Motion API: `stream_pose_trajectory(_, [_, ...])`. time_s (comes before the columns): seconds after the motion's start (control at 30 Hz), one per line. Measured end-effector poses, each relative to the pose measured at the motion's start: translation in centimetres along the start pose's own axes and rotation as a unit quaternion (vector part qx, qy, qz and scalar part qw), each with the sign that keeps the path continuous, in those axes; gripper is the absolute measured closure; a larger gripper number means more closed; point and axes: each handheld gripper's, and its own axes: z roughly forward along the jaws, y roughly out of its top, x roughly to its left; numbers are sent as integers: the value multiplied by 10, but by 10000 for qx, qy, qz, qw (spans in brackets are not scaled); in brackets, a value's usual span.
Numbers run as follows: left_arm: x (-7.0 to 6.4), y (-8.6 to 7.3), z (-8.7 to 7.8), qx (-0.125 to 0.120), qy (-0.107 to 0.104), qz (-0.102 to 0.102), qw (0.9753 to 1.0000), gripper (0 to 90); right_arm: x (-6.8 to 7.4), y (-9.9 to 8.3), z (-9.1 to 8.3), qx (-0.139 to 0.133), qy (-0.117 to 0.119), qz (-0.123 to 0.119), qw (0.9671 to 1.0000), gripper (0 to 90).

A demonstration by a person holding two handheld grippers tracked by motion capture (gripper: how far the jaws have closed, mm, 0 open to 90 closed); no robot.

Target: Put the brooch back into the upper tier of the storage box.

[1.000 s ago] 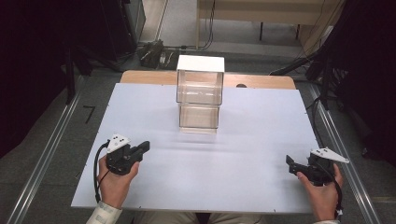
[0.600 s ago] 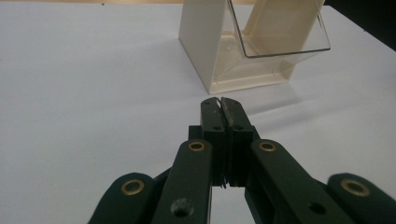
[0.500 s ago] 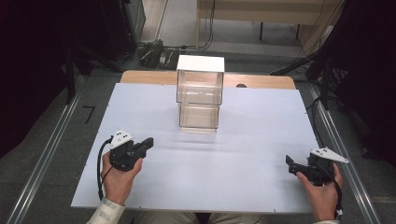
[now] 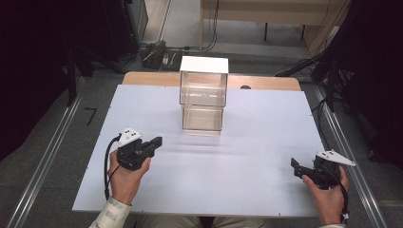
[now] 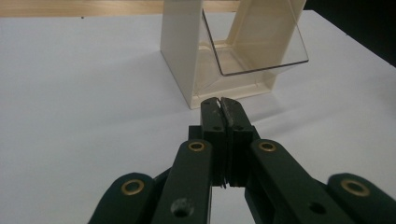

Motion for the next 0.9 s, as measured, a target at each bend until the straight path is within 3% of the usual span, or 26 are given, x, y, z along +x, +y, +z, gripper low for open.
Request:
stream_pose_trajectory(0.5, [-10,17,6,-64,-139,107,9998,900,0,0,1,26,34,7,10000,75])
stream_pose_trajectory(0.9, [-17,28,13,41,-239,201,9995,900,-2,0,1,20,45,-2,10000,75])
